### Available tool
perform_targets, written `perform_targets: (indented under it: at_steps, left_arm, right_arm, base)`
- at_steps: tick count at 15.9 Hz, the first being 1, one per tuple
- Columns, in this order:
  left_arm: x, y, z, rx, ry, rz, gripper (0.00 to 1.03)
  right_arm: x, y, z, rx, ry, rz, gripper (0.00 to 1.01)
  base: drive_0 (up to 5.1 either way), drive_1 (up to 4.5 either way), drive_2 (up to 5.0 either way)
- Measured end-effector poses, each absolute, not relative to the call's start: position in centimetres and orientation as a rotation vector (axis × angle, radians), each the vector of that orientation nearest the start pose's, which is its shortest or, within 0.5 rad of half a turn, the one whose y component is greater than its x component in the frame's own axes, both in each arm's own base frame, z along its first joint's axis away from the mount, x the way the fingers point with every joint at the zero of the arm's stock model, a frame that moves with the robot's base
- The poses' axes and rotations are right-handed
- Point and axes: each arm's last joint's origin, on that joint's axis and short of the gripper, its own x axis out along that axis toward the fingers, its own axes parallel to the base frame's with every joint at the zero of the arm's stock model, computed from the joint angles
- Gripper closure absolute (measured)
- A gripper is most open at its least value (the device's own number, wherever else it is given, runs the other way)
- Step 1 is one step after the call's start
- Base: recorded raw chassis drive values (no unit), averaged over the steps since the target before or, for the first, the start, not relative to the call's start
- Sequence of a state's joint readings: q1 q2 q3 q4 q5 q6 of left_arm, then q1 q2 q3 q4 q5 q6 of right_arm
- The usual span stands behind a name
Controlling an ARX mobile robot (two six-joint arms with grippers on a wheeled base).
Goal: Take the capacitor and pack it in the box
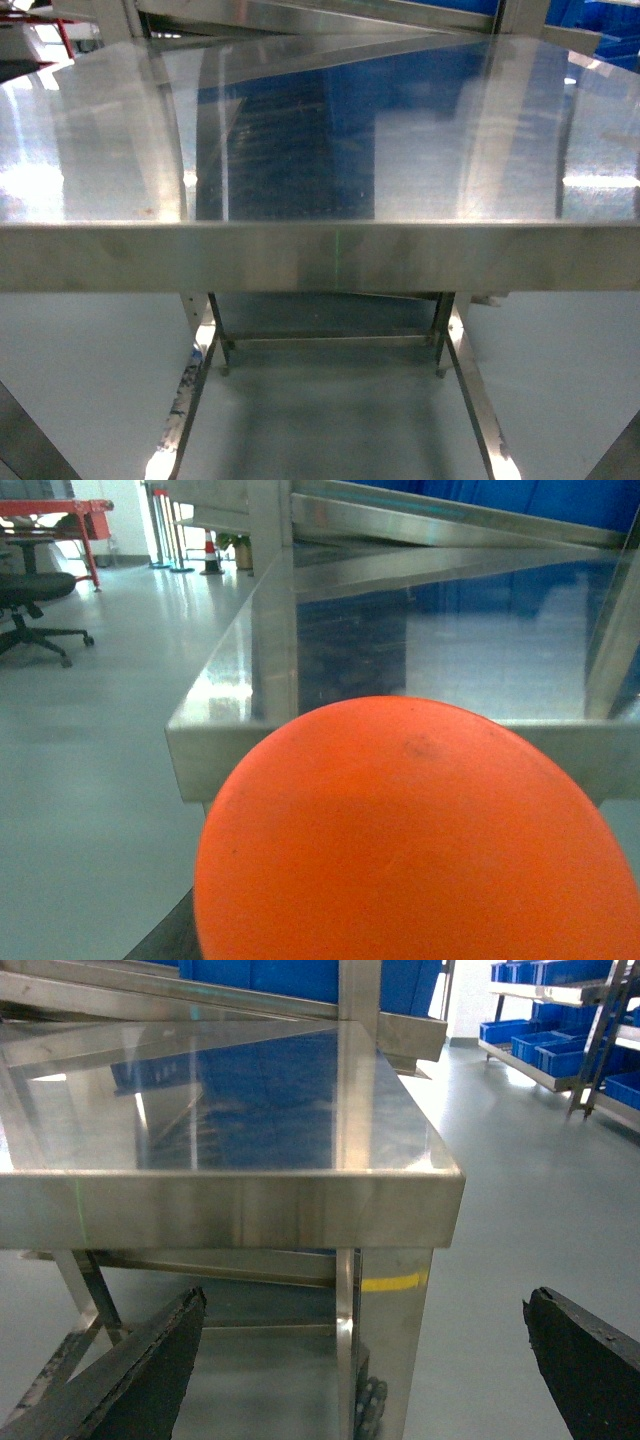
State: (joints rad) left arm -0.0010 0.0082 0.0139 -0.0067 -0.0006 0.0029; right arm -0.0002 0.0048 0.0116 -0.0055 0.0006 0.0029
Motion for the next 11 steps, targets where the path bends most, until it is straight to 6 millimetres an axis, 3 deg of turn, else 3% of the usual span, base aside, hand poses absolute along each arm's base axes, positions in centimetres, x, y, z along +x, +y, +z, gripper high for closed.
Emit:
perform_targets:
  at_steps: [10,11]
  left_arm:
    - [9.74,-0.01,16.69,0.003,0.002,0.000,0.59]
    - [9.74,-0.01,16.69,0.003,0.002,-0.001,0.59]
  right_arm:
    - [9.73,0.00,16.66,0.002,-0.001,0.000,0.03]
    - [9.73,0.00,16.66,0.002,-0.001,0.000,0.03]
  base:
    - [0.0,0.00,0.0]
    - [-4.9,2.53,2.5]
